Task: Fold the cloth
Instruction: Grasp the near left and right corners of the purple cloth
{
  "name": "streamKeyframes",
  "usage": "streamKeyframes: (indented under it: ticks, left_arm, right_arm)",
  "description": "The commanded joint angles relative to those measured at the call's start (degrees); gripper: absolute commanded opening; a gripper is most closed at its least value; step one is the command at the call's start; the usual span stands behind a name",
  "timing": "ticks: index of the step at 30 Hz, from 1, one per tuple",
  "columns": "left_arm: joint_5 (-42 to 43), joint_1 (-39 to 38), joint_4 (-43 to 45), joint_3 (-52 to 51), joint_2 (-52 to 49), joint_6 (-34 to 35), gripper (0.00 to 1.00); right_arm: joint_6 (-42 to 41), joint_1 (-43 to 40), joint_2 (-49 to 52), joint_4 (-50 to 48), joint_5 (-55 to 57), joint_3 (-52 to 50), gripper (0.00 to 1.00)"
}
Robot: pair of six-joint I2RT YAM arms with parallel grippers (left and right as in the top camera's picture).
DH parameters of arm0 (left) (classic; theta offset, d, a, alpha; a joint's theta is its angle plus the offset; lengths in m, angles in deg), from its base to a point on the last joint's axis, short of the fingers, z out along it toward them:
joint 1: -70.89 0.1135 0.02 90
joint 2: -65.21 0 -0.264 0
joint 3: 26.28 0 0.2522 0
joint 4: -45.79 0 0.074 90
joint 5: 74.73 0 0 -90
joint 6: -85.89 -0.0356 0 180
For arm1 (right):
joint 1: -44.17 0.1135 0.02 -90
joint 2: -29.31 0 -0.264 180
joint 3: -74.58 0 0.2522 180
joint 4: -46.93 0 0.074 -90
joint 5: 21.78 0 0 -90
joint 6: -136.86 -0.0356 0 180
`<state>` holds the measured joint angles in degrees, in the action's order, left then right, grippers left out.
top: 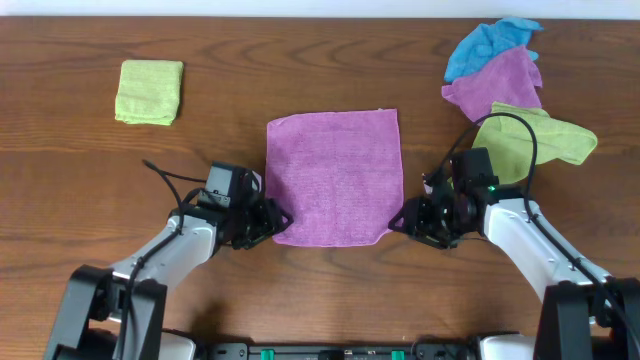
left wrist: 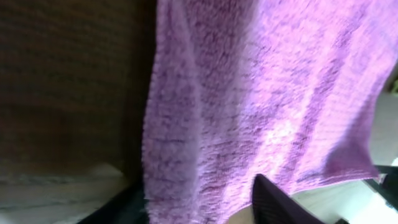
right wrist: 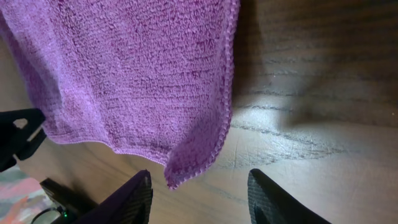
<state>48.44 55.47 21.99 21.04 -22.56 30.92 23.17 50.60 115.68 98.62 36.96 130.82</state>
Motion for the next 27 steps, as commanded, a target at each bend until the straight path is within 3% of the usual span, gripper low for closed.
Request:
streamKeyframes:
  ticks: [1,5,14,16,20,22,27]
  left_arm:
    - [-1.90,-0.31,-2.51,-3.39,-3.30,-0.35,0.45]
    - [-1.99,-0.31,-3.43,-3.39,-3.30,-0.35,0.36]
    - [-0.68,-0.28,-5.14,-3.39,-3.30,-0.33,0.35]
    - [-0.70,-0.28,-5.11,-3.39,-3.30,-0.33,0.25]
    - [-0.70,-0.28,-5.09,-3.39,-3.30,-0.33,0.08]
    - [-0.70,-0.28,-5.09,-3.39,-3.30,-0.33,0.06]
    - [-0.15,0.61,-5.09,-3.32,-3.28,-0.33,0.06]
  right_arm:
    - [-0.50,-0.79,0.24,-0.07,-0.22,-0.22,0.48]
    - [-0.50,-0.79,0.24,-0.31,-0.22,-0.22,0.38]
    - [-0.52,-0.79,0.26,-1.70,-0.17,-0.22,0.40]
    - [-0.76,-0.79,0.31,-2.43,0.07,-0.22,0.33]
    - [-2.01,-0.79,0.98,-3.06,1.25,-0.22,0.10]
    - [-2.01,-0.79,0.98,-3.15,1.27,-0.22,0.02]
    - [-2.01,-0.72,0.98,-3.19,1.20,-0.22,0.01]
